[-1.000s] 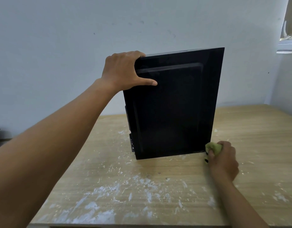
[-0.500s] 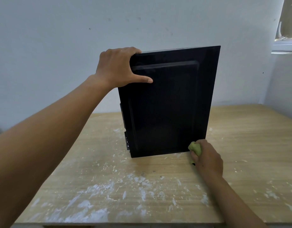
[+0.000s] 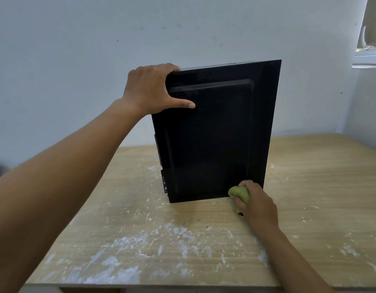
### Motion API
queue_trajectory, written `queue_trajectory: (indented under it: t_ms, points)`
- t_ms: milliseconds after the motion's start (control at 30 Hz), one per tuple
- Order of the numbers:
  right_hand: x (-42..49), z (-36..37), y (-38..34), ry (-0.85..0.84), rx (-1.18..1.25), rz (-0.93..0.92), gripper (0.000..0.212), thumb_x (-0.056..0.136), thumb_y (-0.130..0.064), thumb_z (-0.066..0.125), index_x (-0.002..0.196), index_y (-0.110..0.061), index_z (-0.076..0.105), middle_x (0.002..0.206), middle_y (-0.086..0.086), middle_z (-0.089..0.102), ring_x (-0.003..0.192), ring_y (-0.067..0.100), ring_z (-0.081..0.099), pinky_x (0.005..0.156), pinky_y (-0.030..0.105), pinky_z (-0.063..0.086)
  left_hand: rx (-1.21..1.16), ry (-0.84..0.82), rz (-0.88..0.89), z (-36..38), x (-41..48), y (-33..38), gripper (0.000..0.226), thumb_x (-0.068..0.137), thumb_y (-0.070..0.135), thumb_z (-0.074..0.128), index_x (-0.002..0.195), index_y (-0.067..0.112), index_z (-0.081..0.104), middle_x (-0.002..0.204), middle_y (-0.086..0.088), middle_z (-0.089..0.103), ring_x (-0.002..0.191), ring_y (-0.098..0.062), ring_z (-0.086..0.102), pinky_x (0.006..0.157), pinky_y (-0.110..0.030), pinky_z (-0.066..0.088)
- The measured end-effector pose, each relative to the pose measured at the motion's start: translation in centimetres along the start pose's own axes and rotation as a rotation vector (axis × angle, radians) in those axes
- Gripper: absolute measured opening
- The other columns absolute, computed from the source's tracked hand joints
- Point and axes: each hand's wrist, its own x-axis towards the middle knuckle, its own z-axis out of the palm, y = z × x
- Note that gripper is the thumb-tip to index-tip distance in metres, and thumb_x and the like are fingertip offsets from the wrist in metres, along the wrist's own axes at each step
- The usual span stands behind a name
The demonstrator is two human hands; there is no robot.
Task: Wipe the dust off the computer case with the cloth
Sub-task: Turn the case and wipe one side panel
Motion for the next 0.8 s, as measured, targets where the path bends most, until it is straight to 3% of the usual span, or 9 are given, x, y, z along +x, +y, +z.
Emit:
queue_trajectory:
  t_ms: [167, 267, 500, 800]
  points:
    - [0.8, -0.3, 1.0, 0.219, 0.053, 0.303, 0.024, 0.088, -0.027, 0.064, 0.109, -0.024, 0.051, 0.105, -0.001, 0.055, 0.076, 0.022, 0.050, 0.068, 0.033, 0.039, -0.005, -0.001, -0.005, -0.1, 0.0, 0.3, 0.094, 0.057, 0.087, 0.061, 0.130, 0.028, 0.057, 0.121, 0.008, 0.066, 0.110, -0.022, 0.061, 0.089, -0.036, 0.042]
    - [1.3, -0.6, 1.5, 0.270, 0.049, 0.375, 0.027, 0.090, -0.026, 0.062, 0.113, -0.021, 0.050, 0.109, 0.004, 0.054, 0.076, 0.024, 0.047, 0.069, 0.035, 0.039, -0.003, 0.002, -0.008, -0.1, 0.0, 0.3, 0.096, 0.056, 0.087, 0.060, 0.130, 0.027, 0.057, 0.121, 0.007, 0.067, 0.111, -0.022, 0.061, 0.088, -0.035, 0.042]
    - [1.4, -0.7, 1.3, 0.158, 0.081, 0.227, 0.024, 0.086, -0.025, 0.065, 0.106, -0.027, 0.052, 0.096, 0.000, 0.059, 0.080, 0.023, 0.053, 0.069, 0.034, 0.041, -0.008, 0.008, -0.004, -0.1, 0.1, 0.4, 0.098, 0.054, 0.089, 0.054, 0.130, 0.027, 0.058, 0.121, 0.007, 0.067, 0.110, -0.023, 0.062, 0.089, -0.038, 0.044]
    - [4.9, -5.4, -2.3, 0.326, 0.181, -0.010, 0.022, 0.086, -0.028, 0.069, 0.102, -0.022, 0.056, 0.087, -0.005, 0.057, 0.077, 0.019, 0.053, 0.066, 0.030, 0.039, -0.004, 0.012, 0.006, 0.1, 0.1, 0.2, 0.100, 0.053, 0.090, 0.053, 0.130, 0.027, 0.058, 0.120, 0.006, 0.067, 0.110, -0.024, 0.062, 0.088, -0.038, 0.044]
